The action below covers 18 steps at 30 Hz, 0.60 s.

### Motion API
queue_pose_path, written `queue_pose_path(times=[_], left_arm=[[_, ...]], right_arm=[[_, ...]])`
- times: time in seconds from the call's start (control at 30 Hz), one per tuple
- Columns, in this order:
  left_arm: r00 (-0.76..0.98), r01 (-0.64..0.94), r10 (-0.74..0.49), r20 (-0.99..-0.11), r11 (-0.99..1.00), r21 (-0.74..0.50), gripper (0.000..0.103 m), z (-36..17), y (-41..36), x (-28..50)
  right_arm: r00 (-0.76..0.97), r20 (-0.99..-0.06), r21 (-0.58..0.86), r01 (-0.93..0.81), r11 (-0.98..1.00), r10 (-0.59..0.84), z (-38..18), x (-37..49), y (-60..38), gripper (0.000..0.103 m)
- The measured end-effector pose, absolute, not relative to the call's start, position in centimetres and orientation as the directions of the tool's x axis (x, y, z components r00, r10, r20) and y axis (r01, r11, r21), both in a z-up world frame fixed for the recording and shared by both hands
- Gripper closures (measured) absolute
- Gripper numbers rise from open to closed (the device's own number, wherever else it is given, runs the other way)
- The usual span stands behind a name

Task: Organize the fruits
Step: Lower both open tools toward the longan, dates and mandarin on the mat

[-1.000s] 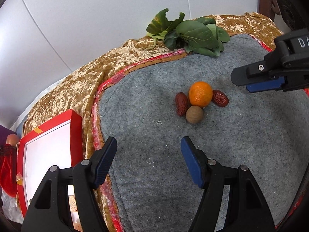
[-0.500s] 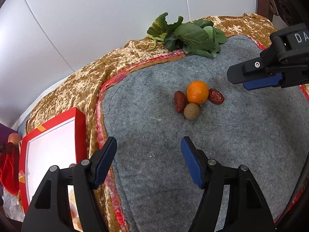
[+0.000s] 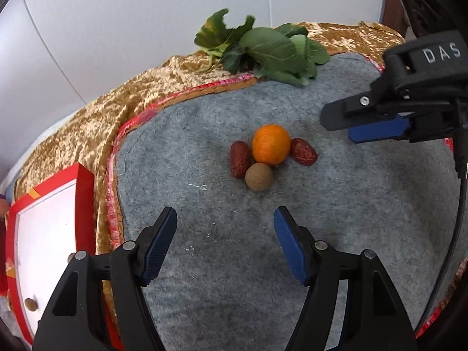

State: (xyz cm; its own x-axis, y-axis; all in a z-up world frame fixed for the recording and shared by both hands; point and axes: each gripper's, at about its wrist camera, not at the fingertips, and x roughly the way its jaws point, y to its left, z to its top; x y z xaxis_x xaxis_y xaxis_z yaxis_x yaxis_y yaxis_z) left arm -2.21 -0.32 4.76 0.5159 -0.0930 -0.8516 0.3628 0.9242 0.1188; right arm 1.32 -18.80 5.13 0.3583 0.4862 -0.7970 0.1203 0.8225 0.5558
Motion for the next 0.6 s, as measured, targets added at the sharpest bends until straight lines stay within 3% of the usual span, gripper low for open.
queue_pose_path(times=[0.6], left_arm=[[0.486, 0.403, -0.164, -0.858, 0.914, 0.054, 0.035, 4.8, -0.3, 0.0]], right_arm=[[0.375, -0.805, 0.524, 0.086, 0.847, 0.460, 5.0, 1.6, -16.1, 0.060]])
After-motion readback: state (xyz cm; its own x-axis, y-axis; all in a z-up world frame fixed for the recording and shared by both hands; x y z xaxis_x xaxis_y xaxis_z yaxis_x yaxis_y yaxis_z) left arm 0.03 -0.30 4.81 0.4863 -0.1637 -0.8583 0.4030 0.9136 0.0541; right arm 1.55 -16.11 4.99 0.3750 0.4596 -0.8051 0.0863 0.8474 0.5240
